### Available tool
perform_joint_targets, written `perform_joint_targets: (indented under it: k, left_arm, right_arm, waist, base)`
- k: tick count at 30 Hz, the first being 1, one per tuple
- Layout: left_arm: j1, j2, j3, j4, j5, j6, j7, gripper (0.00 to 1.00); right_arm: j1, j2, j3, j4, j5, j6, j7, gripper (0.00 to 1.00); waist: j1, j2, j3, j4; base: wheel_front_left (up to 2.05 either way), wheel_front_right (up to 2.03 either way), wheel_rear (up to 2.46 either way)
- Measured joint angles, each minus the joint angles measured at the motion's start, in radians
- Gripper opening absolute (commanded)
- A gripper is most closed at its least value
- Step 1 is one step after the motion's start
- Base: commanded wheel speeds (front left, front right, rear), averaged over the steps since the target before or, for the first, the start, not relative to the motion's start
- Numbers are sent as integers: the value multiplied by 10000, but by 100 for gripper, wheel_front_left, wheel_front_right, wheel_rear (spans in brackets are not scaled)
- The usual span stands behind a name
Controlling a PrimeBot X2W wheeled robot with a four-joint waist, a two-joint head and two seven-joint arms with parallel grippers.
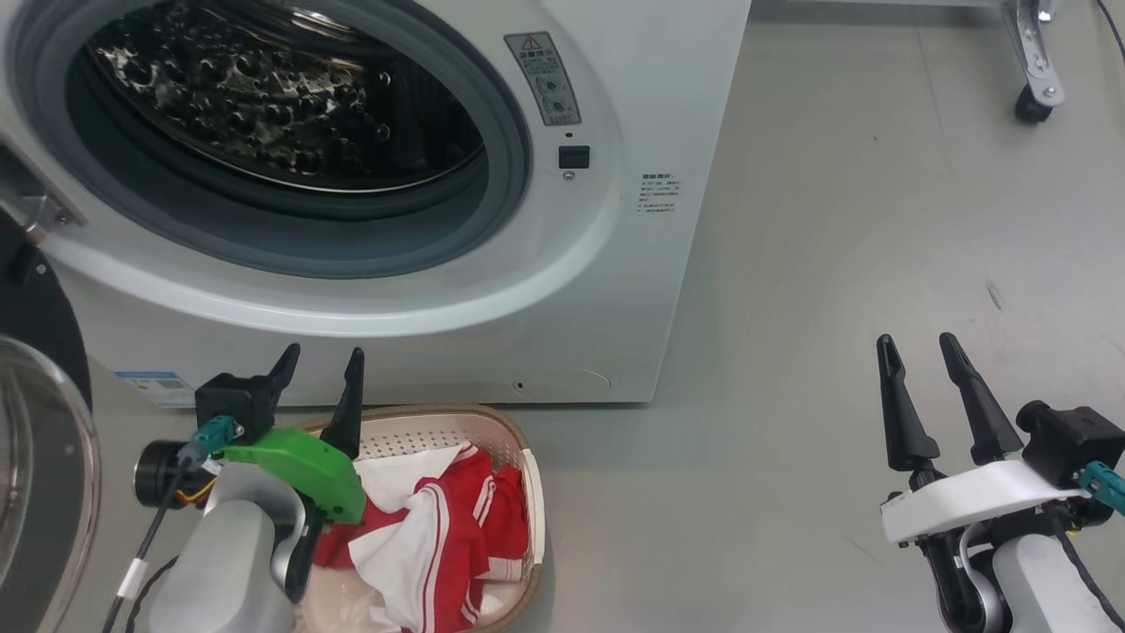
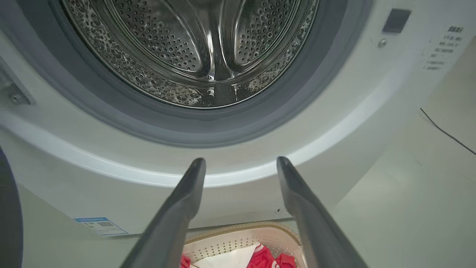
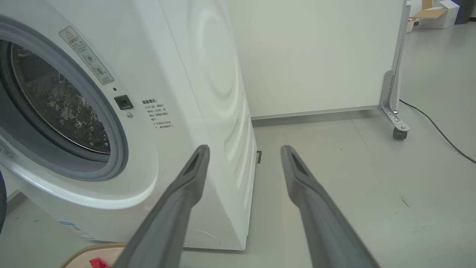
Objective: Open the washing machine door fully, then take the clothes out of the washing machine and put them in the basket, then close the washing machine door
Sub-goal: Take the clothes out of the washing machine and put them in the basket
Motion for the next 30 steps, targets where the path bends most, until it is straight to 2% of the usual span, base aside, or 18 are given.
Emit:
perform_joint_targets:
  k: [5, 14, 30]
  left_arm:
    - [100, -15, 102, -1269, -61, 0, 0, 100]
    - [1150, -21, 278, -2462, -86, -2, 0, 100]
    - [2545, -21, 393, -4048, 23, 12, -15, 100]
  right_arm:
    - [251, 33, -69, -46, 2, -4, 0, 100]
    - [513, 115, -105, -276, 2, -90, 0, 100]
    - [871, 117, -77, -639, -21, -107, 0, 100]
  waist:
    - [0, 0, -459, 331]
    - [0, 0, -1047, 711]
    - [-1, 0, -1312, 701]
  base:
    - [0, 0, 0]
    - [0, 0, 0]
    - [0, 0, 0]
